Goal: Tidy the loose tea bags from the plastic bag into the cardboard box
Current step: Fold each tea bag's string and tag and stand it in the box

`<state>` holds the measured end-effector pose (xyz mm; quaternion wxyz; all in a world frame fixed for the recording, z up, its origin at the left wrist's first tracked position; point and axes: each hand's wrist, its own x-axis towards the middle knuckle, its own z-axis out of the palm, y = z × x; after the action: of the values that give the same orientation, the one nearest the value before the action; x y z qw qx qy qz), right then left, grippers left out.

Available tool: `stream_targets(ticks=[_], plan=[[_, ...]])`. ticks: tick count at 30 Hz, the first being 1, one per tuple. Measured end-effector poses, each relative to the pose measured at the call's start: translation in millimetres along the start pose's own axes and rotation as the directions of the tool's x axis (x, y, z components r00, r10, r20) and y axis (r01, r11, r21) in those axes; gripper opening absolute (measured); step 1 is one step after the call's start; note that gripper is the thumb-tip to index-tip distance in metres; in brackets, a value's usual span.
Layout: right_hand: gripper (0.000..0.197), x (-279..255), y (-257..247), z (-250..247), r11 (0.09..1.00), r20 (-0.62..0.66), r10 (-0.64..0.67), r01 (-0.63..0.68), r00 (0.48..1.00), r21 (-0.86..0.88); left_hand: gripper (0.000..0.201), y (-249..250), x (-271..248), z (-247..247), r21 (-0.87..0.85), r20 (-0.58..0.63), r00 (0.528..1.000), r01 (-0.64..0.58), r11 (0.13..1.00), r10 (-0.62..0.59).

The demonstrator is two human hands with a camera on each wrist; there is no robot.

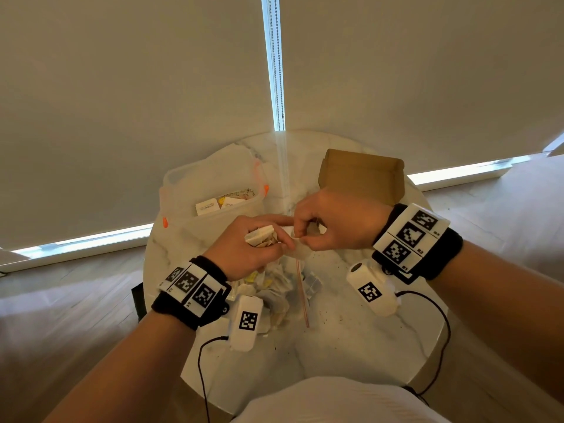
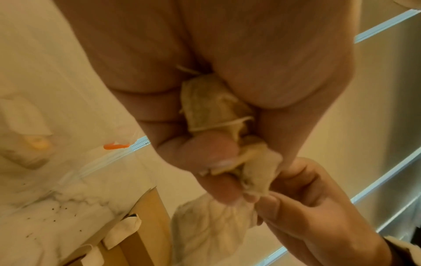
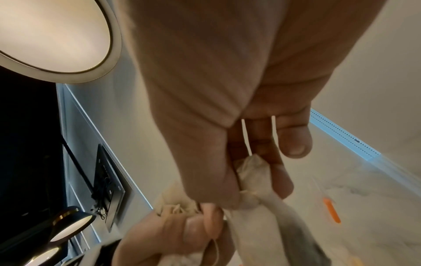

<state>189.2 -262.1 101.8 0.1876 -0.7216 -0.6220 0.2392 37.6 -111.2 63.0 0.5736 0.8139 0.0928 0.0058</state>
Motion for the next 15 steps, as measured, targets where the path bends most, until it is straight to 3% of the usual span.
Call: stream_targets(ticks=[7, 11, 15], plan=[[0.005, -1.6, -2.9, 12.3, 0.998, -0.042, -0.055, 0.057, 0.998, 0.036, 0.007, -6.0, -3.5, -1.0, -0.102, -0.009, 0.998, 0.062, 0.993, -0.063], [0.005, -4.6, -1.0, 21.9, 0.996, -0.038, -0.056, 0.059, 0.998, 0.061, 0.011, -10.7, -6.2, 2.9, -0.122, 0.001, 0.992, 0.124, 0.985, -0.124], [0.008, -9.5, 2.5, 27.1, 0.994, -0.085, -0.061, 0.068, 0.995, 0.088, 0.028, -12.5, -7.5, 3.4, -0.124, -0.001, 0.992, 0.122, 0.985, -0.123]])
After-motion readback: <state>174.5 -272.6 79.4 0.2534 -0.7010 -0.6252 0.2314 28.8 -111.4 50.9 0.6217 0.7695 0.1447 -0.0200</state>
